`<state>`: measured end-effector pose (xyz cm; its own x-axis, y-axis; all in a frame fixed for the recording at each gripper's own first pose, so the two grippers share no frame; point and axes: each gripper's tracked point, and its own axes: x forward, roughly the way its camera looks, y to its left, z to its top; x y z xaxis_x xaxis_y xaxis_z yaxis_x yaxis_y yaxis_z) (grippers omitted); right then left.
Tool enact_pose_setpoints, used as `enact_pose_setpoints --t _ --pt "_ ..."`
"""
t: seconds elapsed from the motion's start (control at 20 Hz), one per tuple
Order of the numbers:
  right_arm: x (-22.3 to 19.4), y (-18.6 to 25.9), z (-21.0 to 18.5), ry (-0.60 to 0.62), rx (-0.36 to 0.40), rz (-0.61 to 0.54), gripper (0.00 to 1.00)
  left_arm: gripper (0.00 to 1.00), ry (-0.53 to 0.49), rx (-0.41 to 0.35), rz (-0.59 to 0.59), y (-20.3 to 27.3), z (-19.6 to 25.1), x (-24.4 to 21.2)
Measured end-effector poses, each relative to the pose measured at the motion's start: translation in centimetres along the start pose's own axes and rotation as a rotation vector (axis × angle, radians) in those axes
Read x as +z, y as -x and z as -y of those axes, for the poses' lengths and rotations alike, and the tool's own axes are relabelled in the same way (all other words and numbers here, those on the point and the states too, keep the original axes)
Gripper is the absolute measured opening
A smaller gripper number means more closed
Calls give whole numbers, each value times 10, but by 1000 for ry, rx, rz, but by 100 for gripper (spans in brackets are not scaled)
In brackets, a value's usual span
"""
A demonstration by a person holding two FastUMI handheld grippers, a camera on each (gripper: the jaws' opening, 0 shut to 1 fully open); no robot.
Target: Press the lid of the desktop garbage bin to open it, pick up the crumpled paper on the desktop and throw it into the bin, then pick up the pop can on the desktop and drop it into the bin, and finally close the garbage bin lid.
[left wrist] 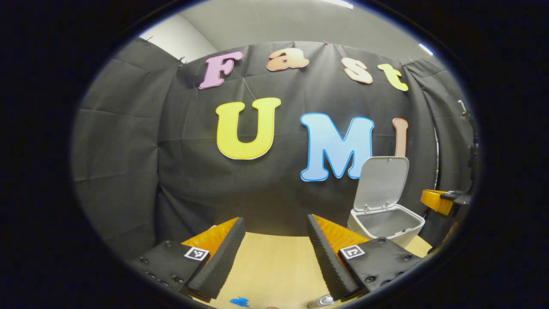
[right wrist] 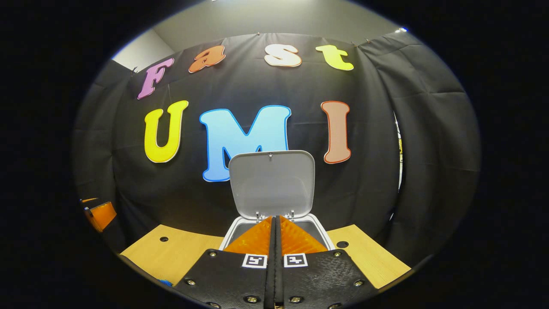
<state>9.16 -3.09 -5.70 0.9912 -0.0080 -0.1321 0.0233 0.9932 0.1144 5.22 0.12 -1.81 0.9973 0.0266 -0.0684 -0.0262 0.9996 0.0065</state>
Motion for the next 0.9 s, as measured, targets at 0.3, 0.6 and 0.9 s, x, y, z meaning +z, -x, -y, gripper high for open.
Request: enact_pose_setpoints --t 0.3,0.6,0.9 --pt "-1 2 -4 -14 13 -7 8 95 -4 -26 -2 -11 -11 -13" --pt "2 6 -12 -1 47 3 73 95 4 -4 -35 -15 -32 -44" --pt "4 18 -17 36 45 12 97 95 -17 14 -111 -10 -61 -106"
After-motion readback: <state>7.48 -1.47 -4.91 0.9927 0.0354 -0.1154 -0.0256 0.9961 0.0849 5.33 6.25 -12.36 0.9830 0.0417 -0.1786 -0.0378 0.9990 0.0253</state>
